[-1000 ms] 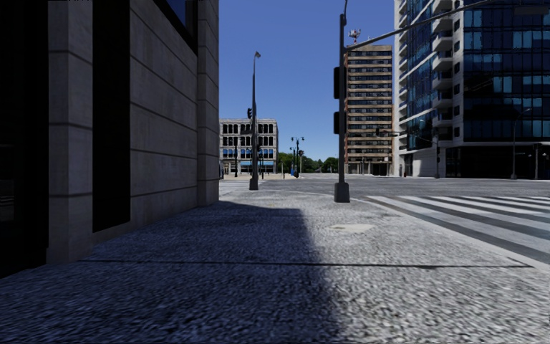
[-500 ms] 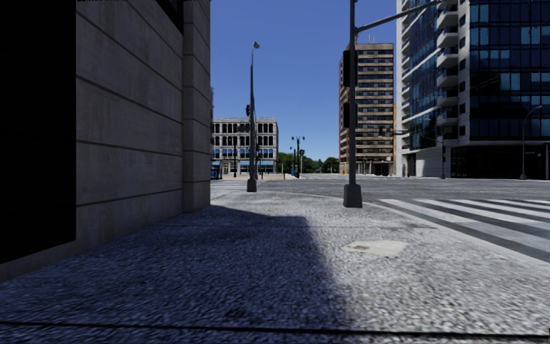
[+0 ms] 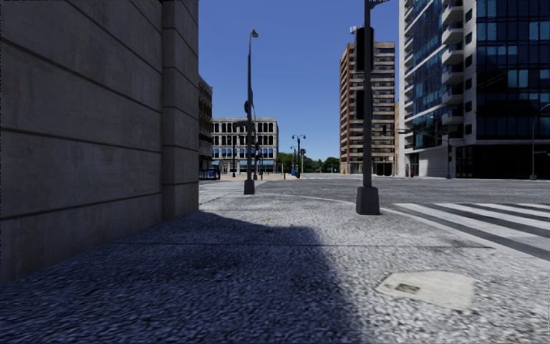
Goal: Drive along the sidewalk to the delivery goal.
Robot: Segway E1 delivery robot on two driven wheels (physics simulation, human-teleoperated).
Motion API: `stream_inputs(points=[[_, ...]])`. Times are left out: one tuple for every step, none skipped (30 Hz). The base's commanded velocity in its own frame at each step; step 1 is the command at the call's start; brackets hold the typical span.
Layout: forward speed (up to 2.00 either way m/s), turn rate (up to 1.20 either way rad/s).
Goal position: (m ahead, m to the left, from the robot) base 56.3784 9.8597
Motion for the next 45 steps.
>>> stream_inputs(points=[[2.0, 0.0], [2.0, 0.0], [2.0, 0.0], [2.0, 0.0], [2.0, 0.0], [2.0, 0.0], [2.0, 0.0], [2.0, 0.0], [2.0, 0.0], [2.0, 0.0], [2.0, 0.0], [2.0, 0.0], [2.0, 0.0], [2.0, 0.0], [2.0, 0.0], [2.0, 0.0], [2.0, 0.0], [2.0, 0.0], [2.0, 0.0], [2.0, 0.0], [2.0, 0.0], [2.0, 0.0], [2.0, 0.0], [2.0, 0.0], [2.0, 0.0], [2.0, 0.0], [2.0, 0.0], [2.0, 0.0], [2.0, 0.0], [2.0, 0.0], [2.0, 0.0], [2.0, 0.0], [2.0, 0.0], [2.0, 0.0], [2.0, 0.0], [2.0, 0.0], [2.0, 0.0], [2.0, 0.0], [2.0, 0.0], [2.0, 0.0], [2.0, 0.0], [2.0, 0.0], [2.0, 0.0], [2.0, 0.0], [2.0, 0.0]])
